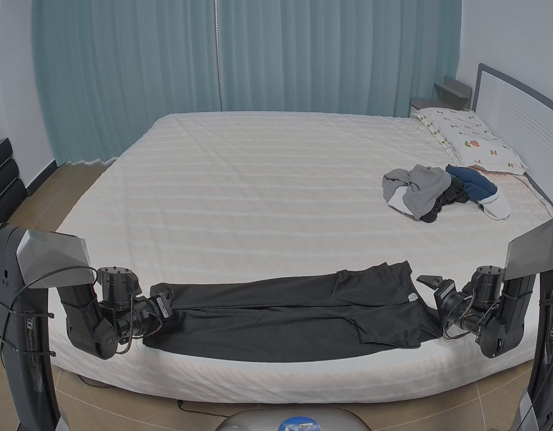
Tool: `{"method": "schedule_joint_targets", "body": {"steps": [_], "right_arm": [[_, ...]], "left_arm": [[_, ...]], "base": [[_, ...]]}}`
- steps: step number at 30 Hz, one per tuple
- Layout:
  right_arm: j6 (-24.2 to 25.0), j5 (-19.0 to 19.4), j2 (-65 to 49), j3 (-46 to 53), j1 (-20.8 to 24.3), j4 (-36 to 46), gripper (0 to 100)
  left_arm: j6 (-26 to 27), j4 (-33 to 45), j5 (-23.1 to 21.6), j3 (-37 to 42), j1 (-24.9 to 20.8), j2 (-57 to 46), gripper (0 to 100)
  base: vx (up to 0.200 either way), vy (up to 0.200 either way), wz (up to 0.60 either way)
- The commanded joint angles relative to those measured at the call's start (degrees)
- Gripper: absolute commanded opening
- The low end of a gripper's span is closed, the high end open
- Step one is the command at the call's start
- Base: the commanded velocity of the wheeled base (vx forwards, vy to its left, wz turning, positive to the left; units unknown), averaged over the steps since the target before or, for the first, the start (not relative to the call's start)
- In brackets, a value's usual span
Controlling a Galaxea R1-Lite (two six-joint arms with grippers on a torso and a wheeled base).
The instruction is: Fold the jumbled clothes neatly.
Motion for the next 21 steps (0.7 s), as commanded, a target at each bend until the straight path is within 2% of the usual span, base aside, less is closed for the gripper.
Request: {"method": "schedule_joint_targets", "body": {"steps": [1,3,8,16,21], "right_arm": [[0.0,0.04,0.02,0.0,0.04,-0.14,100],[0.0,0.04,0.02,0.0,0.04,-0.14,100],[0.0,0.12,0.02,0.09,0.04,-0.14,100],[0.0,0.12,0.02,0.09,0.04,-0.14,100],[0.0,0.12,0.02,0.09,0.04,-0.14,100]], "left_arm": [[-1.24,0.44,0.2,-1.29,-0.51,-0.36,0],[-1.41,0.53,0.29,-1.55,-0.86,-0.36,0],[-1.68,0.36,2.31,-1.02,-2.18,-2.38,0],[-3.52,0.8,2.75,1.7,-4.82,-7.65,0],[-3.52,0.88,6.0,1.97,-7.8,-7.83,0]], "base": [[0.0,0.0,0.0],[0.0,0.0,0.0],[0.0,-0.2,0.0],[0.0,-0.2,0.0],[0.0,-0.2,0.0]]}}
